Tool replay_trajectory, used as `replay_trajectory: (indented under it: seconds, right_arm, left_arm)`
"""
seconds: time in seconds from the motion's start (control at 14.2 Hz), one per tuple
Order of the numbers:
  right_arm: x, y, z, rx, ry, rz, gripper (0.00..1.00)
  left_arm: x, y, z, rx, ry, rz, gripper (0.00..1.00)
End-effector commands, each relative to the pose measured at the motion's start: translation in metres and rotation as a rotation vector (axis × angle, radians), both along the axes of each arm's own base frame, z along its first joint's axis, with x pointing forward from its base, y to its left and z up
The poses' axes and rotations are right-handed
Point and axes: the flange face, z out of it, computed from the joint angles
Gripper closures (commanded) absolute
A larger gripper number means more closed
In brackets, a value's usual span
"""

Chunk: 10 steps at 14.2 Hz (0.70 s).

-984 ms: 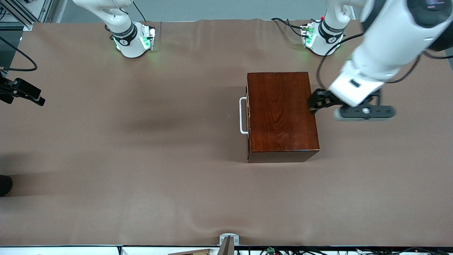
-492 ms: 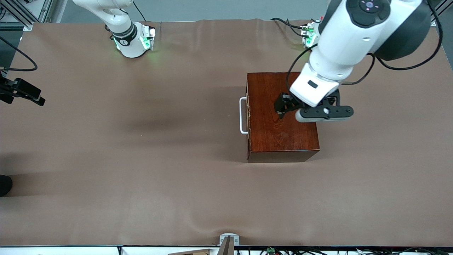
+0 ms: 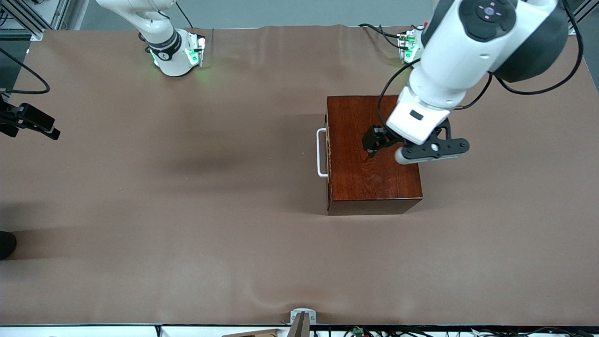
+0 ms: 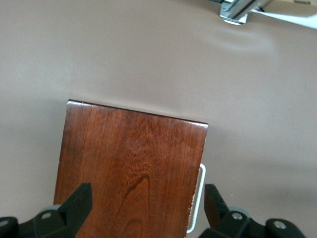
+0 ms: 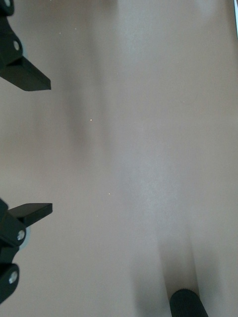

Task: Open drawer, take yellow block, close drawer
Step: 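Move the left gripper over the box toward the white drawer handle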

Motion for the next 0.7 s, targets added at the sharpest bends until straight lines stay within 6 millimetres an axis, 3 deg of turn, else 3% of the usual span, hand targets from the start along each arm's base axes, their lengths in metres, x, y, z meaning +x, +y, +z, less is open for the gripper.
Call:
replay_trajectory:
  seconds: [0.0,0.63]
  right_arm:
    - [-0.002,0.0,0.004,-0.01,-0.007,-0.003,0.0]
    - [-0.002,0.0,0.004,-0.01,-0.005,-0.005,0.0]
  left_arm:
    - [-0.005,-0.01,-0.03,0.019,0.072,0.036,0.0]
    - [-0.022,-0.064,-0.105,0.139,0.167,-0.063,0.0]
